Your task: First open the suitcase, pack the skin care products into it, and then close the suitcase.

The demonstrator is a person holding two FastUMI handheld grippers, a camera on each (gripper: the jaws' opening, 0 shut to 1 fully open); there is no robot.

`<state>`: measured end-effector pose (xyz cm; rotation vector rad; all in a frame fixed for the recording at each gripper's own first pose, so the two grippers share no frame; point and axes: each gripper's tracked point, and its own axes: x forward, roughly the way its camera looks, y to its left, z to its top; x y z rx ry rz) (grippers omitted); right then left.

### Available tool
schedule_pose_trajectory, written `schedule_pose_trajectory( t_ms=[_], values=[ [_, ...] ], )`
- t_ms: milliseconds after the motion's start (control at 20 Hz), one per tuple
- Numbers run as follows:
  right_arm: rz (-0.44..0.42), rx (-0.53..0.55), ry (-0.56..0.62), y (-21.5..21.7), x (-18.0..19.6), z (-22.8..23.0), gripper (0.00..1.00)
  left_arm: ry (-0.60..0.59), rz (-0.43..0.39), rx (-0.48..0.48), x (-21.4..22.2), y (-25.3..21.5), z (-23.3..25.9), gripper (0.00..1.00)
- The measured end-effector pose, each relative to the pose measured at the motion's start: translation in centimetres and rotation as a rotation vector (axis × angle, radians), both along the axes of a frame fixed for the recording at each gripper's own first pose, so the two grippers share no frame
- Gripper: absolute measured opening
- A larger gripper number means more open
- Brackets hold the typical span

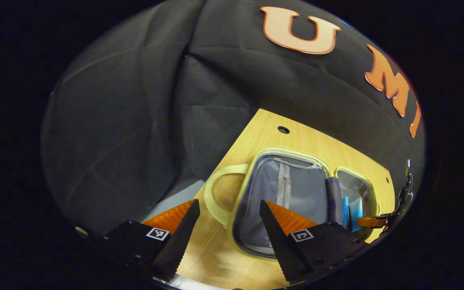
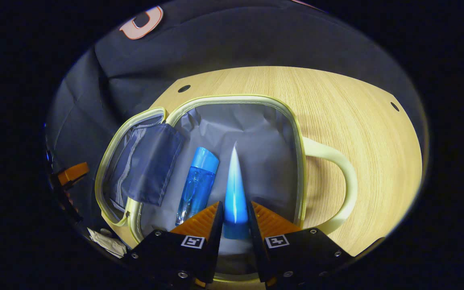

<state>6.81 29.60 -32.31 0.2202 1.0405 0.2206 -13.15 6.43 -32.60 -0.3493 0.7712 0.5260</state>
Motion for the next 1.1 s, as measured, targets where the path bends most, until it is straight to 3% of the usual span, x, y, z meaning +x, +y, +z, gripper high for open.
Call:
schedule_pose_trajectory(
  t_ms=[300, 400, 450, 550, 700, 900, 1000, 1100],
  values=[
    [-0.053, 0.034, -0.089, -0.7, 1.1, 2.9, 0.42, -0.088, 0.158, -0.142, -0.1, 3.6, -1.7, 0.93],
    [-0.065, 0.028, -0.136, -1.9, 1.0, 4.6, 0.5, -0.124, 0.185, -0.194, 0.8, 4.1, -2.5, 0.89],
    [-0.071, 0.019, -0.161, -2.3, 1.0, 5.2, 0.61, -0.14, 0.2, -0.249, 1.1, 4.1, -2.9, 0.86],
    [-0.081, 0.003, -0.21, -3.4, 0.9, 6.6, 0.74, -0.158, 0.216, -0.351, 1.4, 4.0, -4.0, 0.82],
    [-0.093, -0.003, -0.269, -4.9, 0.4, 9.0, 0.84, -0.147, 0.24, -0.456, 1.7, 4.4, -6.3, 0.82],
    [-0.127, 0.0, -0.325, -7.1, -0.3, 11.8, 0.89, -0.206, 0.276, -0.611, 3.7, 3.2, -7.8, 0.36],
    [-0.13, -0.007, -0.353, -8.2, -0.8, 12.5, 0.89, -0.313, 0.302, -0.676, 4.4, 3.5, -7.2, 0.19],
    [-0.127, -0.046, -0.372, -9.3, -1.4, 12.6, 0.91, -0.399, 0.306, -0.7, 4.8, 3.7, -5.1, 0.19]
  ],
)
